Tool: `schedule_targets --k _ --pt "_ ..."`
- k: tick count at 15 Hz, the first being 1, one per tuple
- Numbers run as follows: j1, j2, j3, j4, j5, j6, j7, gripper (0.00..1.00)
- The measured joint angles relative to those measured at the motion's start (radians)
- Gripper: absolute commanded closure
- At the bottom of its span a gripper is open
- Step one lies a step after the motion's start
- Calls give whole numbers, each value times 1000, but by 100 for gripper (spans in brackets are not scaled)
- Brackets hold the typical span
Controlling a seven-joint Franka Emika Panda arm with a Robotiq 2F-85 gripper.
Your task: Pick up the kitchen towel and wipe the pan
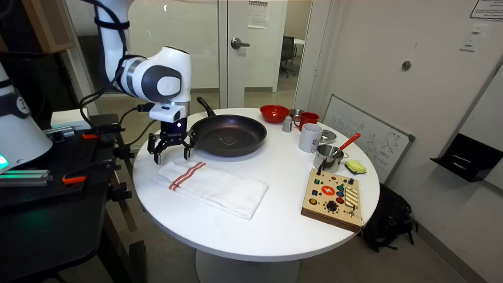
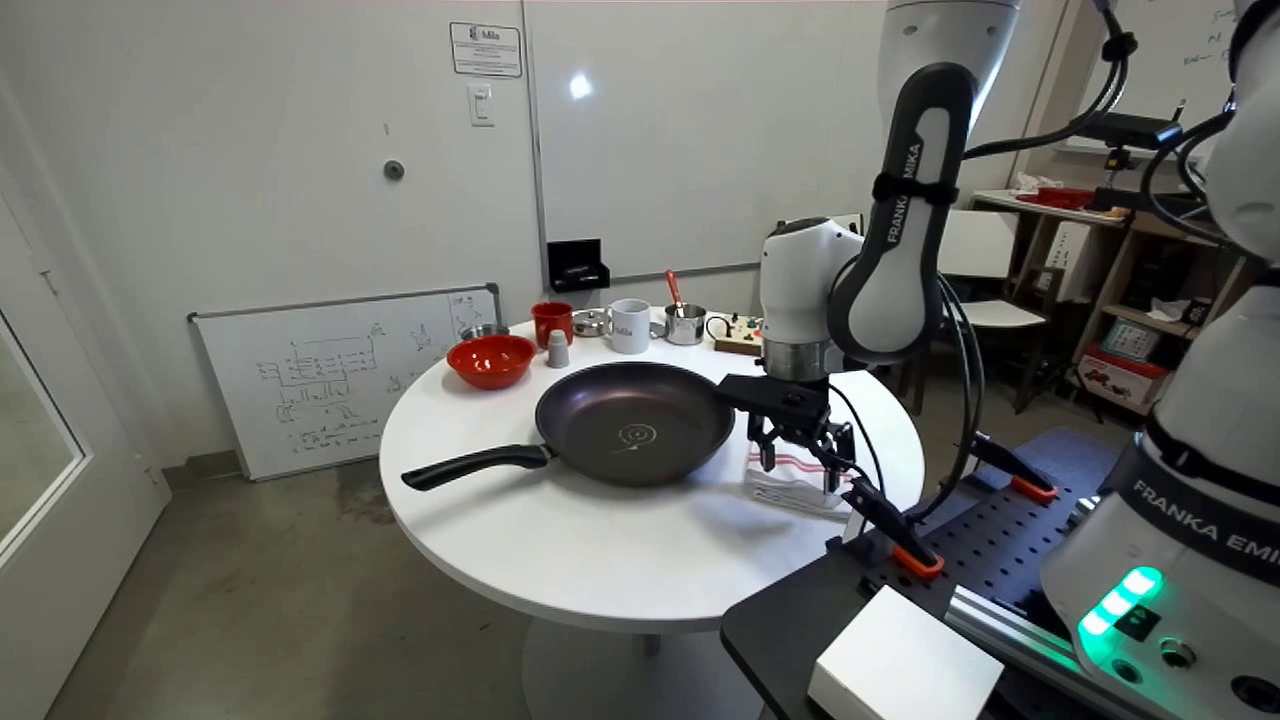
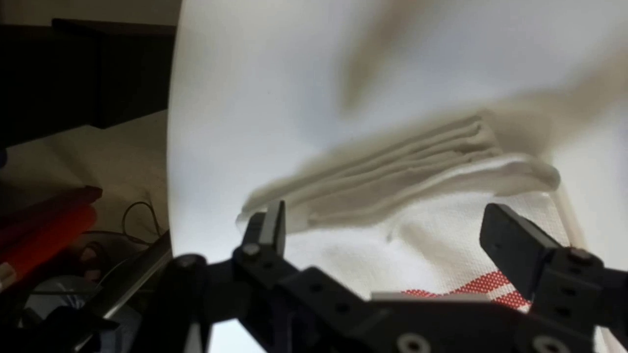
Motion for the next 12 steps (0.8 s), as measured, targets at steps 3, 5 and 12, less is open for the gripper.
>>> schedule_targets --k 3,5,12 --pt "52 3 -37 1 -11 45 14 0" --pt "72 12 -53 1 -11 80 16 0" --pt "108 54 -103 6 -10 167 18 0"
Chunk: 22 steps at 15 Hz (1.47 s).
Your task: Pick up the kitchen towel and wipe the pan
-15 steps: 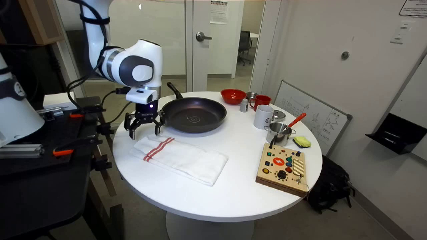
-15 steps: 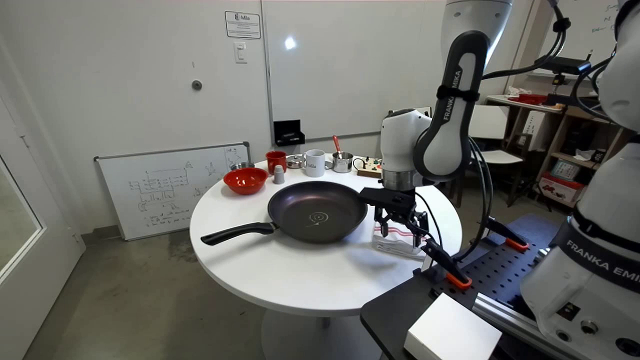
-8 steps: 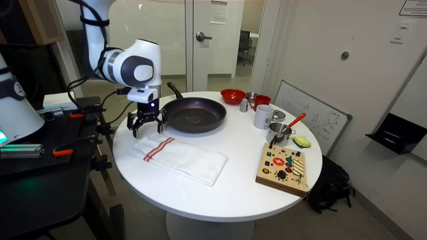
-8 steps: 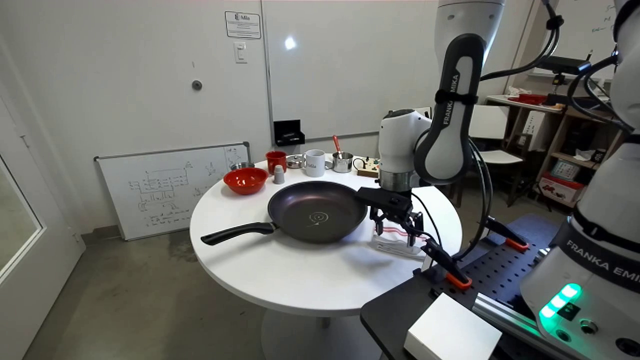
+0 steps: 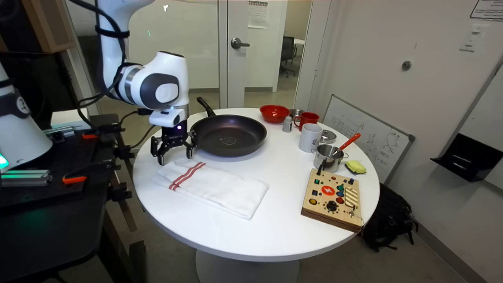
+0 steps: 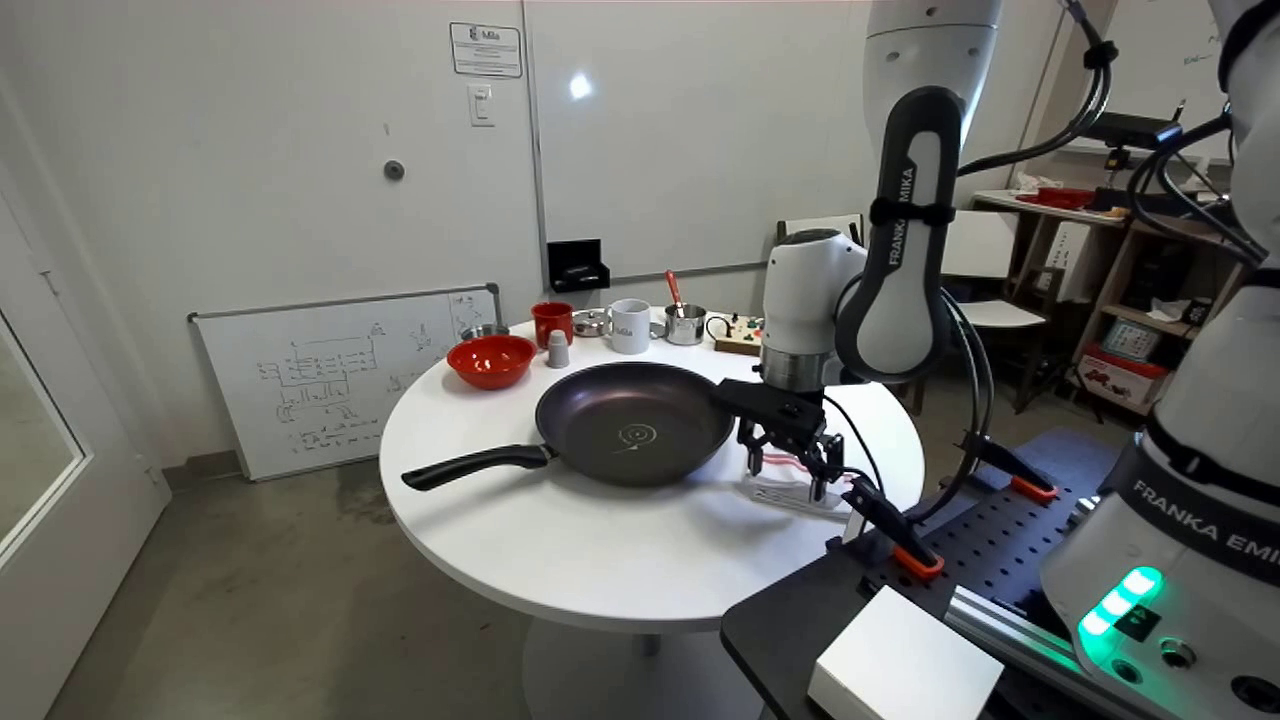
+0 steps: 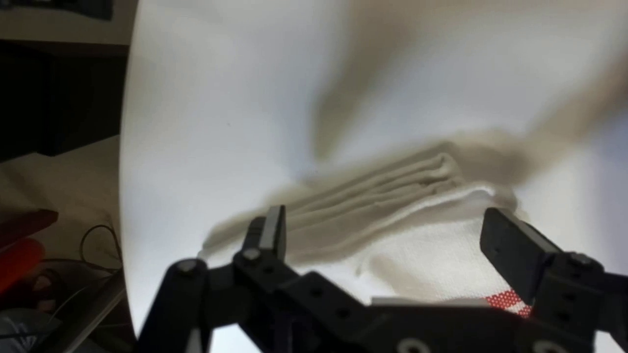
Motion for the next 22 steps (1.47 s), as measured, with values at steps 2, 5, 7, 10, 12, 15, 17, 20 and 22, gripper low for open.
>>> schedule_targets --k 2,5,7,10,12,15,17,20,22 --pt "10 11 -11 2 0 14 0 0" --pt "16 27 -19 4 0 29 0 0" --pt "20 36 -24 6 0 36 0 0" --pt "26 50 -27 12 -1 41 -7 0" --pt "29 56 -28 16 -2 41 -11 0" --pt "33 67 -28 22 -6 46 -17 0" --pt "36 81 -30 29 -13 57 -28 0" --pt "37 101 -30 35 -24 74 -49 32" --pt "37 109 -30 37 -30 77 -60 48"
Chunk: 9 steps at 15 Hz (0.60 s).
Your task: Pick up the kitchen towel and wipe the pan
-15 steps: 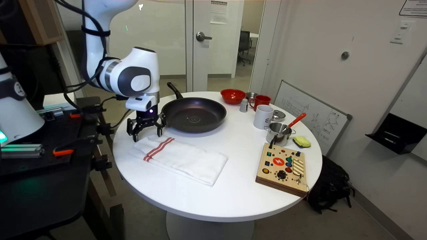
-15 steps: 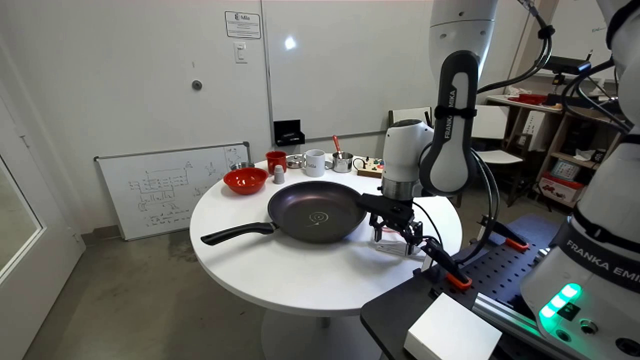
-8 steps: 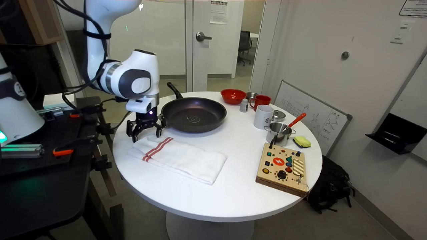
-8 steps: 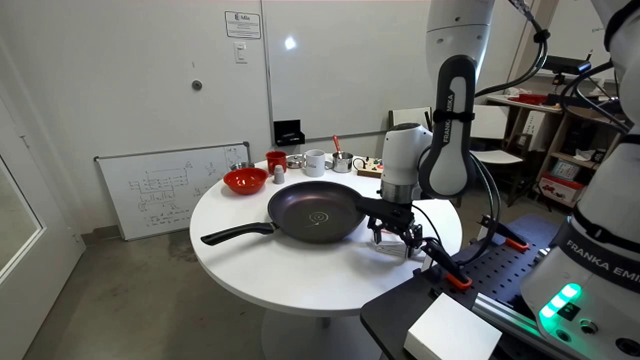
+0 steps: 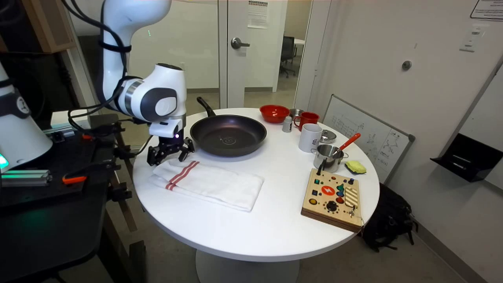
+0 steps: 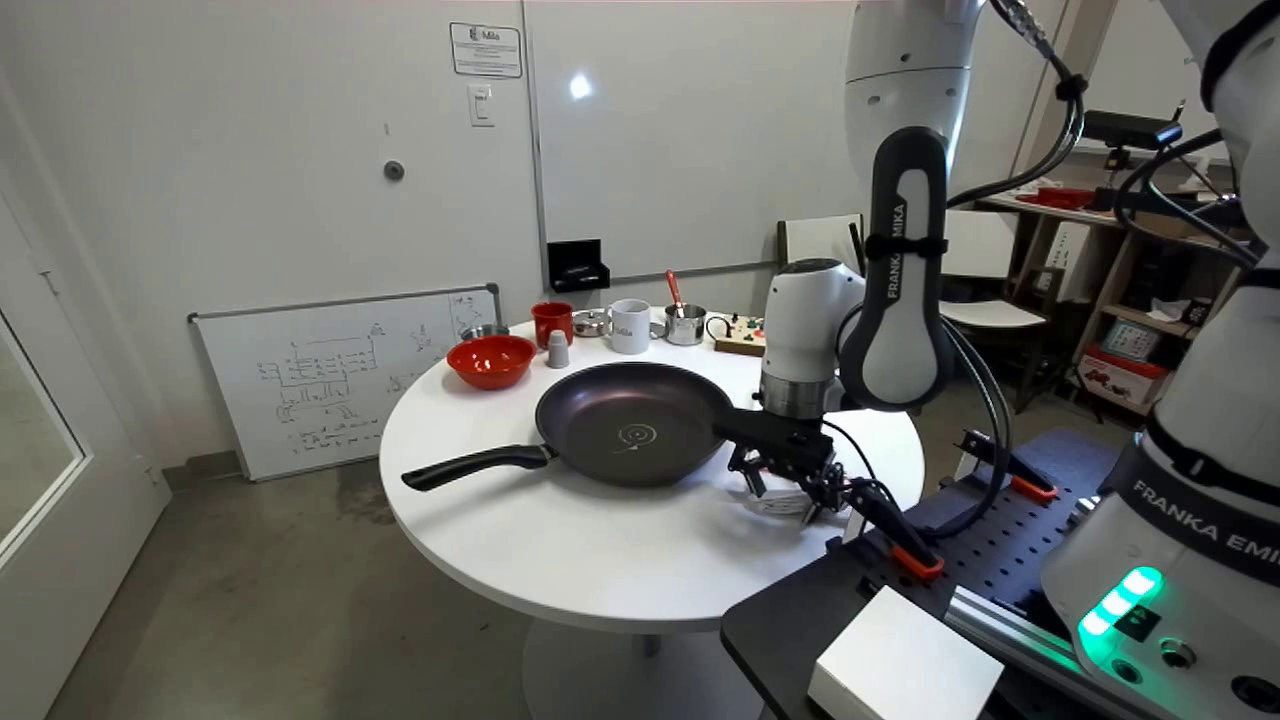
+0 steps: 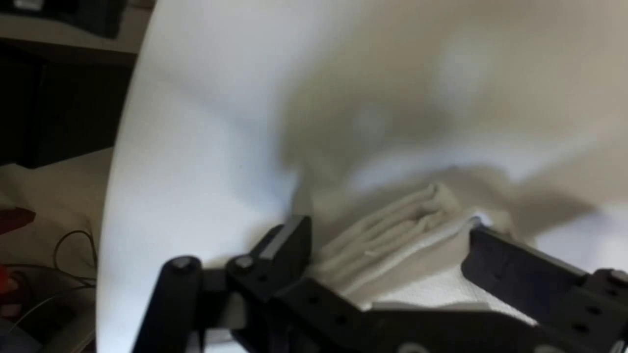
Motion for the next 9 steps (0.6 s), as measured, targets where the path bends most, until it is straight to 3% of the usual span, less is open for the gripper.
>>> schedule_targets --k 6,9 --pt "0 29 4 13 -11 0 -27 94" --pt "2 30 7 18 -17 -3 -41 100"
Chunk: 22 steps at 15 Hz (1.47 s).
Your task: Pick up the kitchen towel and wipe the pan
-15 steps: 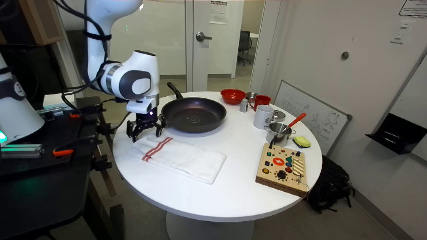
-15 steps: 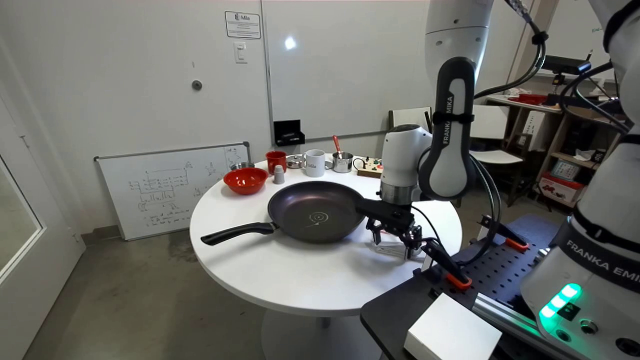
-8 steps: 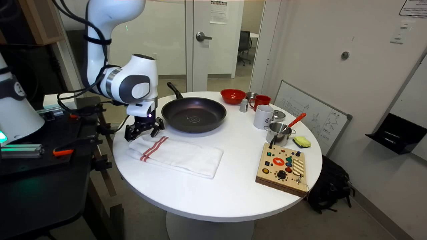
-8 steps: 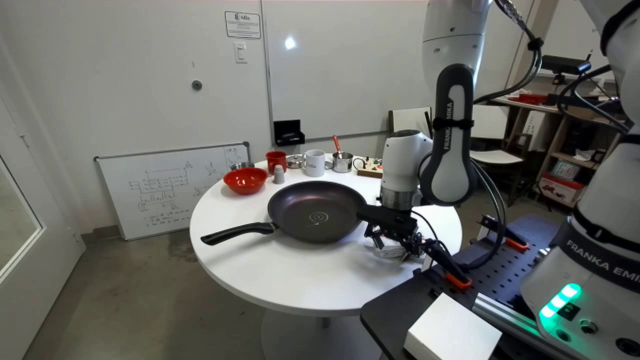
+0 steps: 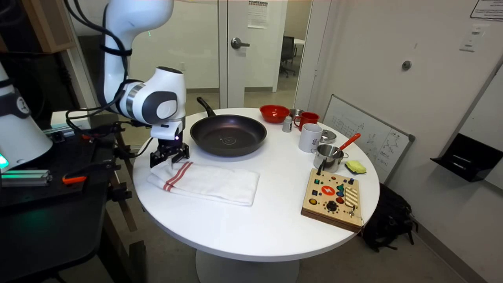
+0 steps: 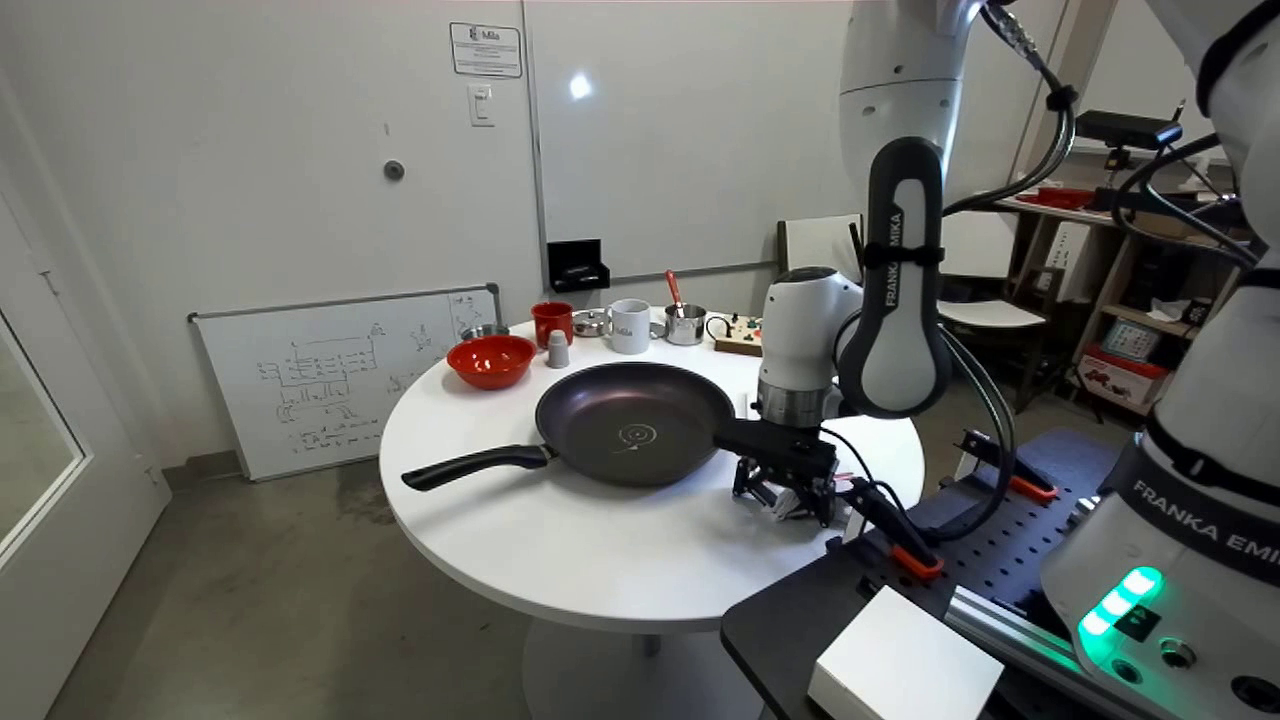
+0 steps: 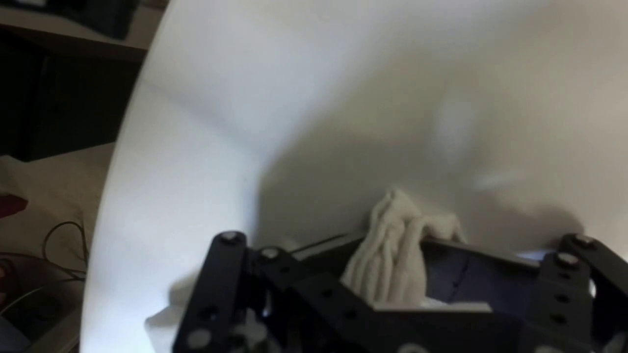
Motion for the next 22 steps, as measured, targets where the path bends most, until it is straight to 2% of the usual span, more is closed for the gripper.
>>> schedule_targets --k 4,7,11,17,19,22 --pt "-5 -39 39 -2 -3 -113 -30 99" --pt "-46 -82 122 -6 2 -252 -99 99" --pt "-120 -132 226 -7 21 -375 -216 99" --pt "-118 -201 218 -21 430 -479 -660 98" --pt "-88 -235 189 -18 550 -511 -798 99" --pt "-14 -290 139 -7 653 -566 -943 99"
